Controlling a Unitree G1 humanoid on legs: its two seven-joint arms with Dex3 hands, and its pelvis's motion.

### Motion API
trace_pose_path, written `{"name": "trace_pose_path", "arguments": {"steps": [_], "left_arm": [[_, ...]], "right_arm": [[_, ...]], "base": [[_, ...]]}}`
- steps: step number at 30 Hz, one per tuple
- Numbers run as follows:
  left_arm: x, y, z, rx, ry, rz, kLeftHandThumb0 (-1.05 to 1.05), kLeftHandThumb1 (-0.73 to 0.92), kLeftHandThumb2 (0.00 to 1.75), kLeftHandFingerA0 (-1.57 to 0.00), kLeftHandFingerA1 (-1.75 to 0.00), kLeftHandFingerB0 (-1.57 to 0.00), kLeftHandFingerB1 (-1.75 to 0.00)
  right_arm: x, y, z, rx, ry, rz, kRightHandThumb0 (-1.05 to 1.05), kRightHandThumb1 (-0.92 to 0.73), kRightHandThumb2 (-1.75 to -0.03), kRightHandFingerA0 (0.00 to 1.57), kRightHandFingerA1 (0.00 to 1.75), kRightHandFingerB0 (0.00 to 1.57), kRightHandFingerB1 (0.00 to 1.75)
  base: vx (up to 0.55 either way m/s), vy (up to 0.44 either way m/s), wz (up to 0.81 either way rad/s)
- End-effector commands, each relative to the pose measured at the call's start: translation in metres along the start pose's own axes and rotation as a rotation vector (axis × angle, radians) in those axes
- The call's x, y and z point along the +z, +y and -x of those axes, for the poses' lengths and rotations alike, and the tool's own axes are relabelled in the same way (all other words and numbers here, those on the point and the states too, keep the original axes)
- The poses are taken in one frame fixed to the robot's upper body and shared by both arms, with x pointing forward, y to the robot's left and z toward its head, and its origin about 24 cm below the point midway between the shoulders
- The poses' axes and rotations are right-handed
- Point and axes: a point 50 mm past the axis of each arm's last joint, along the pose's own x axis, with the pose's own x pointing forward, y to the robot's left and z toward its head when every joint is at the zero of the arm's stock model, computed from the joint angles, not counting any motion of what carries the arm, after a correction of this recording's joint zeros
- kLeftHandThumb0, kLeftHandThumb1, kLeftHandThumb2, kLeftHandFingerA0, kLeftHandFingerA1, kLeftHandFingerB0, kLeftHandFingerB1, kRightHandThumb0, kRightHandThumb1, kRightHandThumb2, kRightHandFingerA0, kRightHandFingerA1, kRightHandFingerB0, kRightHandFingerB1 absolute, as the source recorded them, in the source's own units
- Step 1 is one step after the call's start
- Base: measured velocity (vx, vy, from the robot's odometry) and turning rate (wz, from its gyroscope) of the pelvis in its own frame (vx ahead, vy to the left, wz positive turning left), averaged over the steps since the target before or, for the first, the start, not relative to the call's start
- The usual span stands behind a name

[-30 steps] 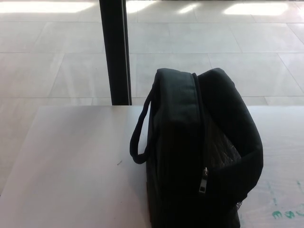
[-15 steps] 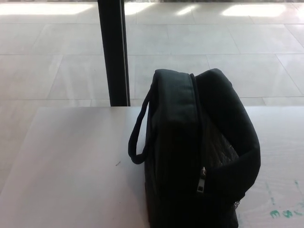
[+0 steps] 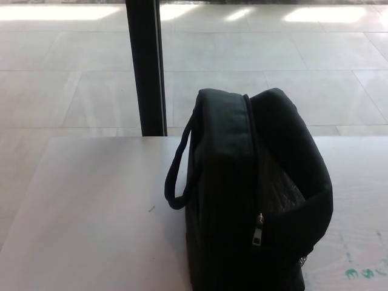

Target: The robot uses its right hand to pick up the cube kept on the middle of the desk and put it inside the bag next to it

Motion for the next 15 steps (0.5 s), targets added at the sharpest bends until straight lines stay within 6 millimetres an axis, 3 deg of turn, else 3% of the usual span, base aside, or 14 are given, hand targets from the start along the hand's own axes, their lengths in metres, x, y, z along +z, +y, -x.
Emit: {"name": "trace_pose_path", "arguments": {"steps": [1,2,3,9,10,12,13,15], "left_arm": [[-0.003,0.007,0.002,0.02,0.017,0.032,-0.53,0.48,0.88,-0.24,-0.57,-0.31,-0.56],[-0.003,0.007,0.003,0.03,0.025,0.004,-0.58,0.5,0.88,-0.27,-0.57,-0.31,-0.55],[-0.004,0.007,0.003,0.035,0.032,0.001,-0.57,0.5,0.88,-0.29,-0.59,-0.29,-0.55],[-0.002,0.01,0.003,0.041,0.023,-0.001,-0.57,0.51,0.88,-0.33,-0.61,-0.33,-0.56],[-0.001,0.01,0.002,0.045,0.027,-0.005,-0.58,0.52,0.88,-0.31,-0.59,-0.32,-0.56],[0.0,0.009,0.002,0.045,0.023,-0.004,-0.58,0.52,0.88,-0.31,-0.59,-0.32,-0.56],[0.0,0.009,0.003,0.035,0.017,0.0,-0.56,0.51,0.88,-0.3,-0.59,-0.32,-0.55],[0.001,0.008,0.002,0.033,0.013,0.006,-0.55,0.51,0.88,-0.32,-0.6,-0.32,-0.55]], "right_arm": [[-0.034,0.022,0.006,-0.04,0.056,-0.048,-0.33,-0.54,-1.06,0.03,0.52,0.0,0.48],[-0.035,0.027,0.008,-0.01,0.045,-0.041,-0.33,-0.55,-1.06,0.03,0.52,0.0,0.48],[-0.037,0.033,0.006,0.007,0.047,-0.008,-0.57,-0.71,-0.62,0.18,0.38,0.18,0.28],[-0.042,0.048,0.005,0.078,0.044,0.053,-0.57,-0.71,-0.61,0.27,0.39,0.24,0.29],[-0.042,0.048,0.005,0.082,0.044,0.048,-0.62,-0.56,-0.84,0.22,0.47,0.18,0.42],[-0.04,0.048,0.004,0.081,0.038,0.046,-0.62,-0.56,-0.84,0.22,0.47,0.18,0.42],[-0.039,0.047,0.006,0.095,0.033,0.008,-0.55,-0.69,-0.61,0.25,0.37,0.24,0.31],[-0.039,0.047,0.006,0.093,0.035,0.006,-0.55,-0.68,-0.61,0.25,0.37,0.25,0.31]], "base": [[0.0,0.0,0.0],[0.0,0.0,0.0],[0.0,0.0,0.0],[0.0,0.0,0.0],[0.0,0.0,0.0],[0.0,0.0,0.0],[0.0,0.0,0.0],[0.0,0.0,0.0]]}}
